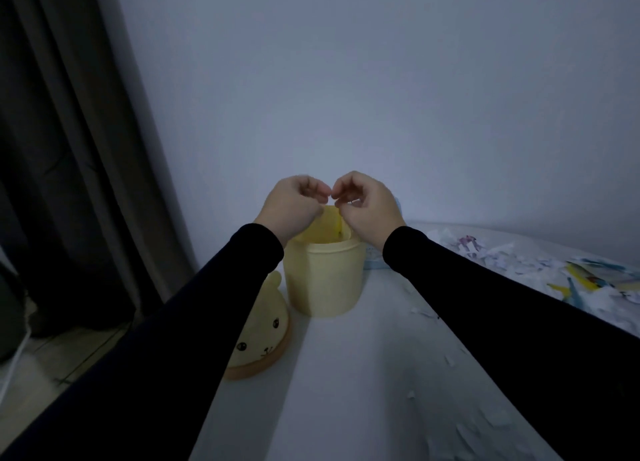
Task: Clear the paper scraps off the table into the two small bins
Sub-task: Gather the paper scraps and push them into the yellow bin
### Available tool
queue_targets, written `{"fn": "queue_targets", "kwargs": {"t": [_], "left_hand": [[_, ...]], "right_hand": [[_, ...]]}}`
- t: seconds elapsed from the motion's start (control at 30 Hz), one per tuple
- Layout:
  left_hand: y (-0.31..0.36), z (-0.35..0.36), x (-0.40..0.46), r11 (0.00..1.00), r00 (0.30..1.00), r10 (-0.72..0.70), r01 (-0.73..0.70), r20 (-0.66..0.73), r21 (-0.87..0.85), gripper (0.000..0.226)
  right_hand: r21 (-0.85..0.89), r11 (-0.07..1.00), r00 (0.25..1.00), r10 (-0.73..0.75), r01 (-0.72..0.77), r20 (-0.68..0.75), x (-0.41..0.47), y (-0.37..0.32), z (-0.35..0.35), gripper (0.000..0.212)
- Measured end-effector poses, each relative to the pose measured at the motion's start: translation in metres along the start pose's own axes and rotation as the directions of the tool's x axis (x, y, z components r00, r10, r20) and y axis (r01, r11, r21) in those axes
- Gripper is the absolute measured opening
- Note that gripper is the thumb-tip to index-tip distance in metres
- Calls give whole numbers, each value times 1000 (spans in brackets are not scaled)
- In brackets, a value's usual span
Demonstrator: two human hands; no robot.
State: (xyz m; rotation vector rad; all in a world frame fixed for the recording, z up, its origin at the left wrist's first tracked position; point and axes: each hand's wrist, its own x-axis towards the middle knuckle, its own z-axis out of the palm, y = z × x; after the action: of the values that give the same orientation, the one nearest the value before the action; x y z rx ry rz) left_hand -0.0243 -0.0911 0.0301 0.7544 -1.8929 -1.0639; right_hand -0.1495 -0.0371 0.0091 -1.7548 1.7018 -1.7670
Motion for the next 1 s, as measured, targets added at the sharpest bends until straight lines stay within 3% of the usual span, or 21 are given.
{"fn": "queue_targets", "kwargs": {"t": [0.07,0.13,0.27,0.37,0.43,0.57,0.67,0.77,0.87,1.0], "left_hand": [[-7,5,-1,981,998,-34,25,47,190,31],[-7,7,-1,975,1000,-1,-1,6,221,29],[6,6,3,960,962,204,-159,-182,232,14],[6,13,7,892,955,232,-134,-183,431,23],[2,18,9,847,975,163,-61,-149,528,31],[-1,18,9,885,1000,-2,-3,11,466,33],[10,7,7,962,990,-32,-6,137,273,29],[13,-12,7,992,980,-104,90,169,86,35],[7,-27,3,965,938,-167,92,304,245,46],[2,-26,-6,856,926,-111,-95,361,508,30]], "right_hand": [[-50,998,998,36,-34,43,-9,1,1,40],[-61,998,999,25,-24,22,-15,-1,1,39],[-102,994,998,-47,43,-44,-14,-12,-6,32],[-236,971,1000,23,-26,-15,-10,-9,-13,29],[-335,939,997,78,-75,-4,-7,-5,-13,28],[-491,844,972,232,-213,-23,6,3,-8,43],[-531,789,931,365,-308,3,15,7,-4,49],[-544,786,939,342,-293,-11,16,6,-2,33],[-605,764,954,300,-224,25,16,5,-4,29],[-613,780,920,322,-125,223,23,7,-4,58]]}}
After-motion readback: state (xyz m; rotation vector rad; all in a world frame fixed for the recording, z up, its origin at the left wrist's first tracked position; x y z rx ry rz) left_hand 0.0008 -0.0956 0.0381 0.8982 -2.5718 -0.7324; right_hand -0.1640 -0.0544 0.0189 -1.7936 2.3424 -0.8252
